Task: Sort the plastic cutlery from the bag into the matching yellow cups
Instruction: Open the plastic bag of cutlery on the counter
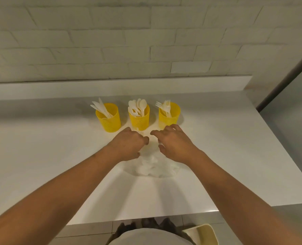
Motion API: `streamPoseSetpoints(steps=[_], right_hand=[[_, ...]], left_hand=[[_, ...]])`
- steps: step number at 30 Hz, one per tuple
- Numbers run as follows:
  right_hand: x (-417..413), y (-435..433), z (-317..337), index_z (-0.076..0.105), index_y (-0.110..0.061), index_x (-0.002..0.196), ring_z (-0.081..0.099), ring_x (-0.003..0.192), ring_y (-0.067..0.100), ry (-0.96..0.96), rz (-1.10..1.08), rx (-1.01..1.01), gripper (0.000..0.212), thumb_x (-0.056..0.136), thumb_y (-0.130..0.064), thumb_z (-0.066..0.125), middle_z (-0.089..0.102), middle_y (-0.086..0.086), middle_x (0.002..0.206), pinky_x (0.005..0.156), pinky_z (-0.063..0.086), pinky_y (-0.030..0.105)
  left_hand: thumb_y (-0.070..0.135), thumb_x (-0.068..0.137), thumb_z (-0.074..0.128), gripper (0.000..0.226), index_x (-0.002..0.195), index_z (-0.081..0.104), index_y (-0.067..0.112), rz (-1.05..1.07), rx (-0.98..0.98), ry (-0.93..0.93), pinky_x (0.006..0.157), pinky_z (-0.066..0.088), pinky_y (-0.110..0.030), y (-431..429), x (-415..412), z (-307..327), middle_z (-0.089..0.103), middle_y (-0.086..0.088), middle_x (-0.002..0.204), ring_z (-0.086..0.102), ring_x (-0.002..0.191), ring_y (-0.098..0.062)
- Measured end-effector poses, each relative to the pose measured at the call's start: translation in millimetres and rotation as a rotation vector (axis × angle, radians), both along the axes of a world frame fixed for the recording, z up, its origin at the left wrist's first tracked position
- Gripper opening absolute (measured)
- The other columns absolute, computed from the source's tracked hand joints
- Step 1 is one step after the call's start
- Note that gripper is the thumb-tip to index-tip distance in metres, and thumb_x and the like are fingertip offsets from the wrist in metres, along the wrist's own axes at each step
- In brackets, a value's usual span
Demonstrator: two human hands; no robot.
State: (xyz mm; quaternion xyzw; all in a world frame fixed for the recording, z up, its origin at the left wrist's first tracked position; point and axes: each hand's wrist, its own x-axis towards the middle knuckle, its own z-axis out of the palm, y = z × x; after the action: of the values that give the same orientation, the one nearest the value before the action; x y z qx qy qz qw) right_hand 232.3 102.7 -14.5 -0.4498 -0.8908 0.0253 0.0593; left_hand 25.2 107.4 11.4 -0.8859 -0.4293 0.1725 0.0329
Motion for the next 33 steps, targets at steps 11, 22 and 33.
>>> streamPoseSetpoints(steps=[11, 22, 33], right_hand=[[31.5, -28.0, 14.0, 0.072, -0.019, 0.079, 0.043, 0.077, 0.016, -0.037, 0.12, -0.195, 0.04, 0.086, -0.046, 0.043, 0.045, -0.007, 0.067, 0.067, 0.043, 0.034], [13.9, -26.5, 1.7, 0.061, -0.011, 0.128, 0.068, 0.097, 0.032, 0.085, -0.596, -0.325, 0.05, 0.099, -0.051, 0.05, 0.069, 0.011, 0.107, 0.077, 0.056, 0.037], [-0.7, -9.5, -12.6, 0.061, -0.009, 0.115, 0.049, 0.115, 0.033, 0.054, -0.846, -0.329, 0.056, 0.088, -0.058, 0.062, 0.048, 0.014, 0.125, 0.078, 0.046, 0.036]], left_hand=[[0.049, 0.105, 0.031, 0.057, 0.083, 0.072, 0.017, 0.284, -0.379, -0.23, 0.077, 0.053, -0.039, -30.2, -12.1, 11.9, 0.066, -0.003, 0.087, 0.064, 0.083, -0.026], [0.042, 0.096, 0.063, 0.1, 0.162, -0.01, 0.026, 0.481, 0.084, -0.185, 0.059, 0.041, -0.033, -31.1, -1.5, -6.6, 0.069, -0.003, 0.103, 0.07, 0.085, -0.028], [0.014, 0.085, 0.077, 0.094, 0.159, 0.018, 0.01, 0.54, 0.101, -0.13, 0.088, 0.053, -0.035, -24.1, -7.8, -19.4, 0.063, -0.01, 0.128, 0.063, 0.117, -0.028]])
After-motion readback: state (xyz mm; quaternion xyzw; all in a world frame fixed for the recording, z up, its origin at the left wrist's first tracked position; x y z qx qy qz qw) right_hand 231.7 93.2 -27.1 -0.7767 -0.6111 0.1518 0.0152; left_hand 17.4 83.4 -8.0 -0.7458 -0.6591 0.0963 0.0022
